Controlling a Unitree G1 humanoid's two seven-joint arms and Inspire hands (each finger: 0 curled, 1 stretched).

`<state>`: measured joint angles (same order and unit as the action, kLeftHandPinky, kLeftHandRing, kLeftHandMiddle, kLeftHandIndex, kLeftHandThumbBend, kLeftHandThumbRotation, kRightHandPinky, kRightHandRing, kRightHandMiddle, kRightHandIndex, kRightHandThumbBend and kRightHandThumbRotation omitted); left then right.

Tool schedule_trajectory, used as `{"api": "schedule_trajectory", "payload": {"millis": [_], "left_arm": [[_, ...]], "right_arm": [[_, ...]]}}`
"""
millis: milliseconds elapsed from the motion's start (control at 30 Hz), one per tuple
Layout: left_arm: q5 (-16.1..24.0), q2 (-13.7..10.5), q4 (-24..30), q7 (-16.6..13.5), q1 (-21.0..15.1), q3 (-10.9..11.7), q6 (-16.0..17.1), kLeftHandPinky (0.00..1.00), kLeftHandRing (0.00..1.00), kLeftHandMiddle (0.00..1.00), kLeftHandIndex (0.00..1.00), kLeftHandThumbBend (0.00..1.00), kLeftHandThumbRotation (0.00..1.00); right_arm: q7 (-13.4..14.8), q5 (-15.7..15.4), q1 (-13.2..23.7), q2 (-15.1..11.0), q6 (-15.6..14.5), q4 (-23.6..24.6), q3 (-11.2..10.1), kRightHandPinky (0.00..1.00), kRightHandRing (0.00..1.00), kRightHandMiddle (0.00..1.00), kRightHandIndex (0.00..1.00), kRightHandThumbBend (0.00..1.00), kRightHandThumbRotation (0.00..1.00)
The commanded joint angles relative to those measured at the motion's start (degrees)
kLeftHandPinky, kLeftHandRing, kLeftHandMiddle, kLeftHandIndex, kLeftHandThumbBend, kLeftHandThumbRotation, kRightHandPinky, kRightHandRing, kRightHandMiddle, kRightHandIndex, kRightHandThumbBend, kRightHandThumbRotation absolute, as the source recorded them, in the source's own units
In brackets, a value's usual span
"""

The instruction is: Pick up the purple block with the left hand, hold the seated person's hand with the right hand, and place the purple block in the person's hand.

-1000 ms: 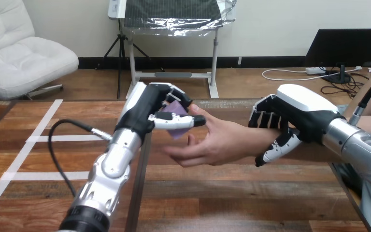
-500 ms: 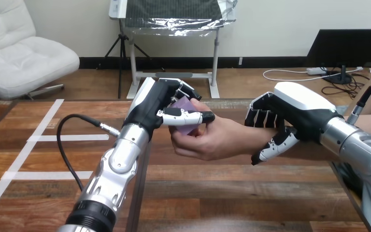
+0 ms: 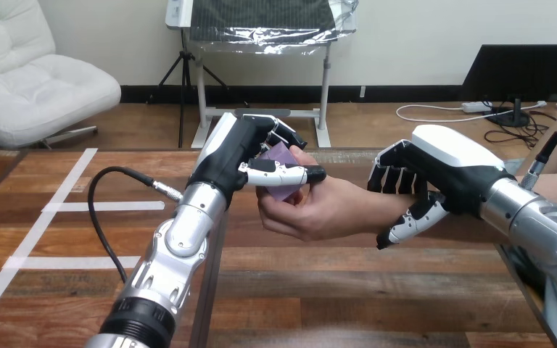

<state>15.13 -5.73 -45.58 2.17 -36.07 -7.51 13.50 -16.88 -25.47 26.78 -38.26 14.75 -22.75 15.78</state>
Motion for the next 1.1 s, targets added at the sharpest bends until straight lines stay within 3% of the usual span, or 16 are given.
{"api": "schedule_trajectory", "payload": {"millis": [0,400,933,1067], "left_arm": [[0.3,2.1,0.1,0.9,-3.8,-1.9,1.2,0.29,0.36,0.42,0.47,0.63,0.0],[0.0,2.5,0.8,1.4,-2.6,-2.5,0.5,0.3,0.37,0.43,0.47,0.63,0.0],[0.2,2.2,1.5,2.2,-1.9,-2.8,-0.8,0.31,0.38,0.43,0.48,0.64,0.0],[0.8,1.7,3.3,3.8,-1.8,-3.4,-3.9,0.35,0.43,0.48,0.53,0.67,0.03]], "right_arm": [[-0.8,0.4,-3.1,1.7,-1.8,-1.2,-0.1,0.35,0.41,0.48,0.51,0.87,0.06],[-0.8,0.6,-4.0,1.7,-2.5,0.2,-0.6,0.35,0.41,0.48,0.51,0.86,0.07],[0.1,0.6,-4.4,1.6,-1.0,-1.2,-0.9,0.35,0.42,0.48,0.51,0.87,0.06],[-0.1,0.7,-4.3,1.6,-1.0,-1.6,-0.9,0.36,0.42,0.48,0.51,0.87,0.06]]}}
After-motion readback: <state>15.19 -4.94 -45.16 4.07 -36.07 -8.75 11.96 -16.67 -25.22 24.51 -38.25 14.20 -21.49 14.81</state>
